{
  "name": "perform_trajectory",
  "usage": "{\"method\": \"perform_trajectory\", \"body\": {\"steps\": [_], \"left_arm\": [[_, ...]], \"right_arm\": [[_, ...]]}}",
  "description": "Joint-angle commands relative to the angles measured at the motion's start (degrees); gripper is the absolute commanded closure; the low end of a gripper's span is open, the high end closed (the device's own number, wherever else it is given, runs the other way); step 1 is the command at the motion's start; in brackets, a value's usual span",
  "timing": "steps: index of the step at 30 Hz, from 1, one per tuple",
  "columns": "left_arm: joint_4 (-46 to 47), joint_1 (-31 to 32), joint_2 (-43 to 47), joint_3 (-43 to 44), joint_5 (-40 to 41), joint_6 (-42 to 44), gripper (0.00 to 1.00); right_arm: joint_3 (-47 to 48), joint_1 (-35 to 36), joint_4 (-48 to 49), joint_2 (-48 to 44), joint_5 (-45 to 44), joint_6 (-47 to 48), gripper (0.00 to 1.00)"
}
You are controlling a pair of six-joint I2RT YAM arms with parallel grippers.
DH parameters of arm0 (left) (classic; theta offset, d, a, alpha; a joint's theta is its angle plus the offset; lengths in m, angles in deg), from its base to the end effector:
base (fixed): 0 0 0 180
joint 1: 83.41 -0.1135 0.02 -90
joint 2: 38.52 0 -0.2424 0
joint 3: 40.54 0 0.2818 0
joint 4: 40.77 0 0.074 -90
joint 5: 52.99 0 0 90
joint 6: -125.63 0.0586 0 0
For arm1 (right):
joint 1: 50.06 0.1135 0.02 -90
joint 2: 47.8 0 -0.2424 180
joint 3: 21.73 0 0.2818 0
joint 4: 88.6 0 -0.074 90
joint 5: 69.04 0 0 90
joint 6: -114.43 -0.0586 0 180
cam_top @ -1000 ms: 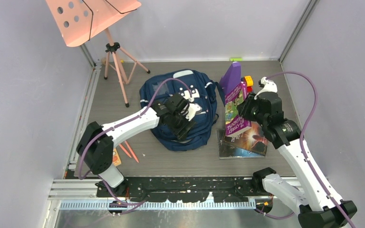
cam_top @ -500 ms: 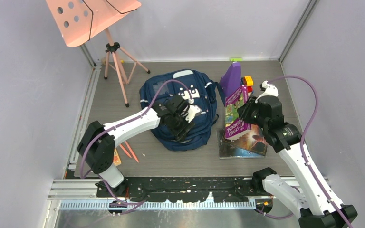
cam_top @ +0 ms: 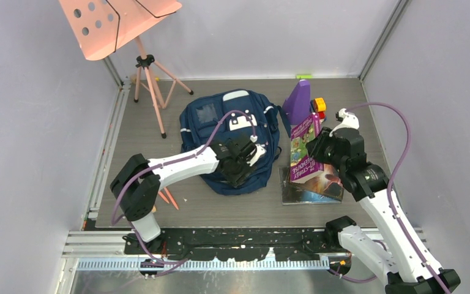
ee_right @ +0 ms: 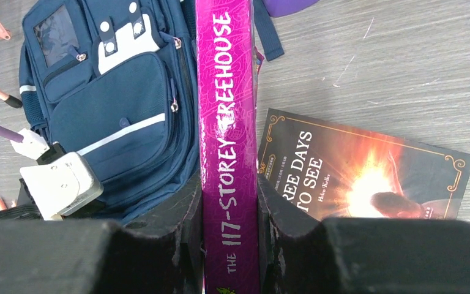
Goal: Pack the student bag
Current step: Place the book in the student bag.
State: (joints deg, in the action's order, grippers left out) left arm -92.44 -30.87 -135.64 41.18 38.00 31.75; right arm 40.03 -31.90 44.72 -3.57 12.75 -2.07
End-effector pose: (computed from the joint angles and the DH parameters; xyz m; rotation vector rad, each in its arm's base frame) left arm 0.2279 -0.2958 0.1571 1.1370 2.5265 -0.2445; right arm 0.2214 0.0638 0.3032 0.2397 2.0766 0.3274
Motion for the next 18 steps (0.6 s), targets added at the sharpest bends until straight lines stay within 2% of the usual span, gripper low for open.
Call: {"method": "perform_trajectory", "body": {"steps": [1, 3, 4, 5, 7, 9, 15, 18], "left_arm": [[4.38, 1.92, -0.42, 0.95, 4.59, -3.89, 0.48], [5.24, 2.51, -0.43, 0.49, 4.92, -4.49, 0.49], [5.45, 2.71, -0.58, 0.30, 5.32, -4.74, 0.54], [5.49, 2.74, -0.67, 0.27, 6.00, -5.07, 0.62], [5.25, 2.75, -0.06, 0.59, 7.81, -5.69, 0.86], [5.10, 2.74, 1.63, 1.33, 10.12, -6.25, 1.00], [4.09, 2.74, 8.68, 8.95, 18.44, -6.48, 1.00], [3.62, 2.68, 11.32, 14.02, 21.32, -4.99, 1.00]], "right_arm": [[-0.21, 0.05, 5.40, -2.07, 0.86, -1.92, 1.00], [-0.90, 0.04, 5.32, -2.38, 1.25, -2.74, 1.00], [-1.10, 0.04, 5.37, -2.46, 1.34, -3.02, 1.00], [-1.43, 0.04, 5.34, -2.51, 1.61, -3.49, 1.00], [-1.70, 0.04, 5.23, -2.35, 2.10, -4.08, 1.00], [-1.54, 0.06, 4.96, -2.14, 2.87, -4.67, 1.00], [-0.67, 0.05, 4.43, -0.07, 9.56, -7.34, 0.99], [0.60, 0.04, 3.31, 2.50, 13.97, -12.04, 0.99]]}}
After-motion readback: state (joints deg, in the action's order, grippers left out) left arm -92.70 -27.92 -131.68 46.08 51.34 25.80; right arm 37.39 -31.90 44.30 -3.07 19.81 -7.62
